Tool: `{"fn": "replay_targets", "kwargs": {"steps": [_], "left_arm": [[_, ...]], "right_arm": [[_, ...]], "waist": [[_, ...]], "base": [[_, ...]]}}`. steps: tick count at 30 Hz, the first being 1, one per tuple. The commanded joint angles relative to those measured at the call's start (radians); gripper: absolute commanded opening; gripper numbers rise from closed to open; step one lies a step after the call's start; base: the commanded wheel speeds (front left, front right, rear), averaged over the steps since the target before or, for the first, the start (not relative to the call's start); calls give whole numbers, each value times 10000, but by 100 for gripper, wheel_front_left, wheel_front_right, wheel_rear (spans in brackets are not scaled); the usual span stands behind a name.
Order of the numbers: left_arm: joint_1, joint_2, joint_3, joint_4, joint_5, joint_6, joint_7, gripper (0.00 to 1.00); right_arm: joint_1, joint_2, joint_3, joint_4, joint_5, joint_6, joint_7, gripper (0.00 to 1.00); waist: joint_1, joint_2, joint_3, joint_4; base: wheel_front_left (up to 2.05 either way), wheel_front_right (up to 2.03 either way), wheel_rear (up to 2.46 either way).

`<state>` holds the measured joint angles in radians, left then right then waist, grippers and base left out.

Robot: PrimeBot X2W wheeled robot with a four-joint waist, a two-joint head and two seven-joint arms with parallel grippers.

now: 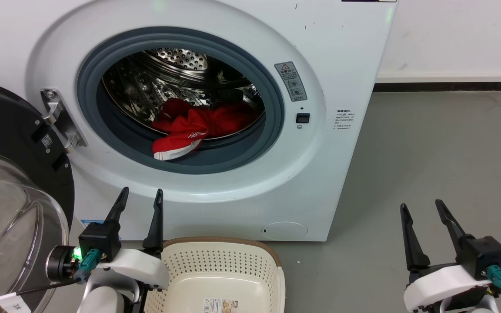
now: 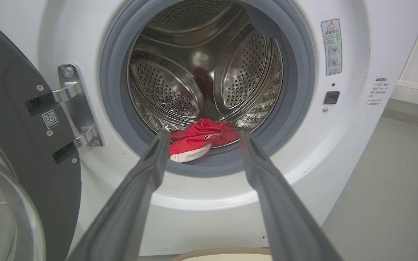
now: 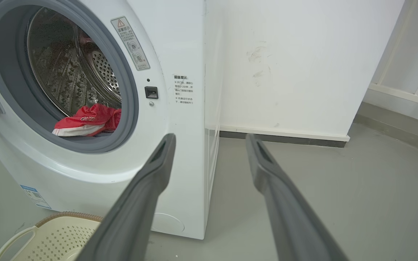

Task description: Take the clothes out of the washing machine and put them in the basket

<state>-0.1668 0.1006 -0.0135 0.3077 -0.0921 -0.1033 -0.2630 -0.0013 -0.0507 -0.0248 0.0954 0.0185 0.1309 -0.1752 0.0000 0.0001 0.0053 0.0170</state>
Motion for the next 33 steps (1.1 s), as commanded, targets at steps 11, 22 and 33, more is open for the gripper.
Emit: {"fn": "replay_targets", "kwargs": {"steps": [11,22,33], "left_arm": [[-413,-38,188,136,116,7,-26,100],[-2844,526,224,1757,262,-10,22,100],[-6177,1904,-199,3586,29,-242,936,100]], "right_arm": [[-226,6,78,-20,51,-3,16,100],[-941,5,367,-31,208,-3,-139,100],[-1898,8,939,443,655,-3,-608,100]], "waist": [[0,-1,279,-84],[0,-1,1612,-719],[0,-1,3310,-1891]], "base": [[0,0,0],[0,0,0],[0,0,0]]}}
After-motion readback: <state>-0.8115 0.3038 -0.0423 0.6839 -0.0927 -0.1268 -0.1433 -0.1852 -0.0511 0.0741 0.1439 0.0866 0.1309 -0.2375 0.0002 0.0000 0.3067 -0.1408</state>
